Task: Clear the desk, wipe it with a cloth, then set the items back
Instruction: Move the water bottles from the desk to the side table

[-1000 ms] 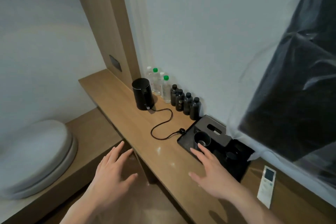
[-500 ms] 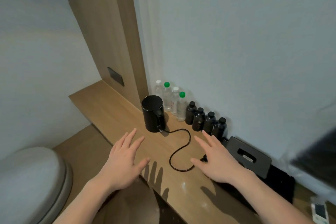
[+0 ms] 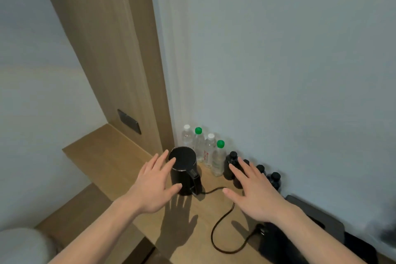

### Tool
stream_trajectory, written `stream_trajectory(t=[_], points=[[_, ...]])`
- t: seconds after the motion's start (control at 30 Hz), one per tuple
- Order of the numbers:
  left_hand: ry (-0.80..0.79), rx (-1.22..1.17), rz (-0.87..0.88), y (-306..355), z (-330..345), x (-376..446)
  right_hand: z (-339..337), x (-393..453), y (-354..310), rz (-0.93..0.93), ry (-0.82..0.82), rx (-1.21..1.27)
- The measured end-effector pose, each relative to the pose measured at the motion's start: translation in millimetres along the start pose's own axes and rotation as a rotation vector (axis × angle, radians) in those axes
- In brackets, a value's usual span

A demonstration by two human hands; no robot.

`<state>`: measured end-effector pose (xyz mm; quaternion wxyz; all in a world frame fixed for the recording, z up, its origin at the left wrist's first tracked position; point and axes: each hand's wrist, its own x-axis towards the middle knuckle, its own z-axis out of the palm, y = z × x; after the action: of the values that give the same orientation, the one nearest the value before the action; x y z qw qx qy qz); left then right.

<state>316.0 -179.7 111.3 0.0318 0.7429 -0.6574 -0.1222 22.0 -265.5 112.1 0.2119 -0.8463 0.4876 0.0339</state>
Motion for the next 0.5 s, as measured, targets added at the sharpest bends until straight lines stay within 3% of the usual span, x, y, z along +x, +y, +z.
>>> stream_trajectory(t=[0.5], points=[[-0.154,-0.040,0.073,-46.1,-21.3,209.0,-17.2,154.2,-42.8,0.102,0.042,0.002]])
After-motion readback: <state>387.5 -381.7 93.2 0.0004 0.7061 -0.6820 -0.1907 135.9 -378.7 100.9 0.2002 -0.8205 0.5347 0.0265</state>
